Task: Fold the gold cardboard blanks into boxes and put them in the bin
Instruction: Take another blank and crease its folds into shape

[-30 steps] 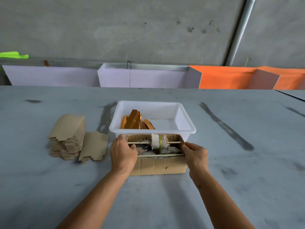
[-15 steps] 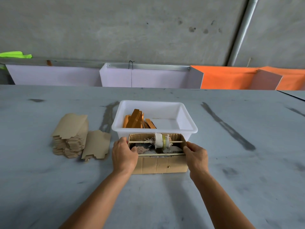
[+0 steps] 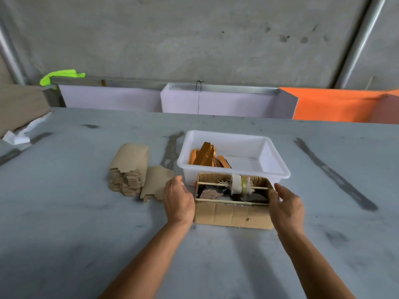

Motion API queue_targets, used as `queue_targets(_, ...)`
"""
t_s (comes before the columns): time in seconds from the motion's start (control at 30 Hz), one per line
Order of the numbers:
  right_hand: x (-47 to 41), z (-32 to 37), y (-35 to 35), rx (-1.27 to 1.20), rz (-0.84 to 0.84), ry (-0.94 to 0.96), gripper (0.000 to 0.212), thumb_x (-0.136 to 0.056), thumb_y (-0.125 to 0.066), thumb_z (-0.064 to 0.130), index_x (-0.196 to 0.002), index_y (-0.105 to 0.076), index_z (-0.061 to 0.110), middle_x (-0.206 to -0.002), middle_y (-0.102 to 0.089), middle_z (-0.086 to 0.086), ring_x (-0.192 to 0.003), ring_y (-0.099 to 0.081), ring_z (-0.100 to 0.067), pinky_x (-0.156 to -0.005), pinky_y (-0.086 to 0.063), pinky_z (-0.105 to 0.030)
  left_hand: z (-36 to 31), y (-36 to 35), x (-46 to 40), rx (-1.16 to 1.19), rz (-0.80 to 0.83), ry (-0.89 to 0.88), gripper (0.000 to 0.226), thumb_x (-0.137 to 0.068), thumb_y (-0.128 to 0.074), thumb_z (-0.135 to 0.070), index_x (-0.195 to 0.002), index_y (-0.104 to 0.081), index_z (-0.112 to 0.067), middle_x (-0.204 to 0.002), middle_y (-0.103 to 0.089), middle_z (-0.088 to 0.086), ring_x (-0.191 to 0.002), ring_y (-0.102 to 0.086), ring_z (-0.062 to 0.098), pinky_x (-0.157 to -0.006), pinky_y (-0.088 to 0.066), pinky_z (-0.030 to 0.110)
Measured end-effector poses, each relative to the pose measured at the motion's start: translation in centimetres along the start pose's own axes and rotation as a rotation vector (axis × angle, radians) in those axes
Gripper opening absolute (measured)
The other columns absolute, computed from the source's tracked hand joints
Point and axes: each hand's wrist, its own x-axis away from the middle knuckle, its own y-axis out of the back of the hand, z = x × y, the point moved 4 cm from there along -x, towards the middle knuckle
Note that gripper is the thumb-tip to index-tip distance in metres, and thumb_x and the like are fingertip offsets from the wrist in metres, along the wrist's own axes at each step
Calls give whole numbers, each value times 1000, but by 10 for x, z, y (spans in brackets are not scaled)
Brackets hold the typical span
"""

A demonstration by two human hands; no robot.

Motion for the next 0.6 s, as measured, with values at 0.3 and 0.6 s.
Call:
queue_targets(0.3,38,60,-19,38,-6,368,26,-91,-56,6,-114,-68,8,-109,-68,-12,-104,-59,-33,-88,-45,-33,52,0,-33,-760,190,-210,28,-97,-37,-15,-123,-46,-15,-131,-44,6,-125,-39,24,-97,-35,33)
queue_targets(0.6,87,90,-60,-8,182,693,14,-83,-63,-4,-86,-72,6,-84,-70,-5,-80,-61,-25,-69,-51,-34,61,-3,-20,-853,247,-340,27,-96,-33,-10,-118,-50,-12,-123,-55,8,-118,-48,24,-95,-37,33)
